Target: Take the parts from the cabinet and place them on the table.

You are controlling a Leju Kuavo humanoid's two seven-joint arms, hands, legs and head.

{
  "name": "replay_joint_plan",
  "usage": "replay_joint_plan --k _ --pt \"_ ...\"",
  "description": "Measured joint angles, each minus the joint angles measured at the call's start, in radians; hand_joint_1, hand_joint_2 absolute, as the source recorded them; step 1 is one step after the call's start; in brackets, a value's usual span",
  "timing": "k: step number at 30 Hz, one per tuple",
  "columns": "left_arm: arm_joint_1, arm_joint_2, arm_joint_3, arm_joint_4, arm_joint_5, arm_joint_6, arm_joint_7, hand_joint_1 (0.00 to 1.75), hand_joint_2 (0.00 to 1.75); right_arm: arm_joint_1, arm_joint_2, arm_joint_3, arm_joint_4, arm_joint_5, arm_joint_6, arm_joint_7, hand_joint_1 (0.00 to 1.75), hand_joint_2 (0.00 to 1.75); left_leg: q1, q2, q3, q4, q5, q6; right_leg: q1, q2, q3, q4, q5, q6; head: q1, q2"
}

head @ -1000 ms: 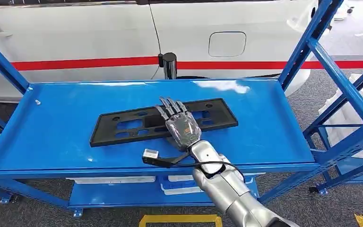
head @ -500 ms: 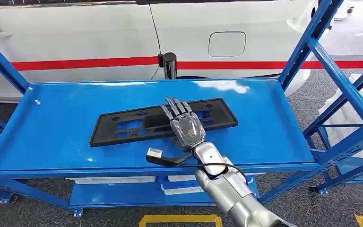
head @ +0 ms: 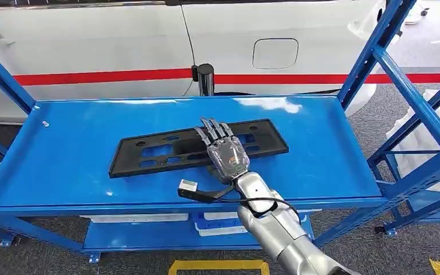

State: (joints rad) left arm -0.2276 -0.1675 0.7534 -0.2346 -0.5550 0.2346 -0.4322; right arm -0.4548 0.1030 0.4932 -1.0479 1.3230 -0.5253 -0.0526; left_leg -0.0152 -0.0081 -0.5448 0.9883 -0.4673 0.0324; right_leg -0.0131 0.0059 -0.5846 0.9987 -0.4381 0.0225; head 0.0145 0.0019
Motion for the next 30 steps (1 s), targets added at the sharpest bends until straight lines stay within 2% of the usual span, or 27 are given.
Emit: replay_joint_plan --k 6,14,26,30 --pt "0.000 -0.001 -0.013 0.000 -0.011 -0.018 -0.016 0.00 1.75 0.005 -0.003 -0.001 -0.002 0.008 0.001 -0.001 0.00 1.75 0.000 0.000 0.000 0.000 0.000 0.000 0.000 0.000 0.000 0.000 0.000 0.000 0.000 0.000" --pt "0.000 -0.002 -0.013 0.000 -0.010 0.002 -0.007 0.00 1.75 0.007 -0.004 -0.002 -0.005 -0.006 -0.003 -0.021 0.00 1.75 0.000 0.000 0.000 0.000 0.000 0.000 0.000 0.000 0.000 0.000 0.000 0.000 0.000 0.000" --pt "-0.003 -0.001 -0.013 0.000 -0.008 0.011 -0.002 0.00 1.75 0.007 -0.002 -0.018 -0.005 -0.068 -0.010 -0.043 0.00 1.75 0.000 0.000 0.000 0.000 0.000 0.000 0.000 0.000 0.000 0.000 0.000 0.000 0.000 0.000" --pt "-0.004 0.000 -0.013 0.000 -0.008 0.017 -0.015 0.00 1.75 0.007 0.002 -0.020 -0.005 -0.125 -0.010 -0.076 0.00 1.75 0.000 0.000 0.000 0.000 0.000 0.000 0.000 0.000 0.000 0.000 0.000 0.000 0.000 0.000"
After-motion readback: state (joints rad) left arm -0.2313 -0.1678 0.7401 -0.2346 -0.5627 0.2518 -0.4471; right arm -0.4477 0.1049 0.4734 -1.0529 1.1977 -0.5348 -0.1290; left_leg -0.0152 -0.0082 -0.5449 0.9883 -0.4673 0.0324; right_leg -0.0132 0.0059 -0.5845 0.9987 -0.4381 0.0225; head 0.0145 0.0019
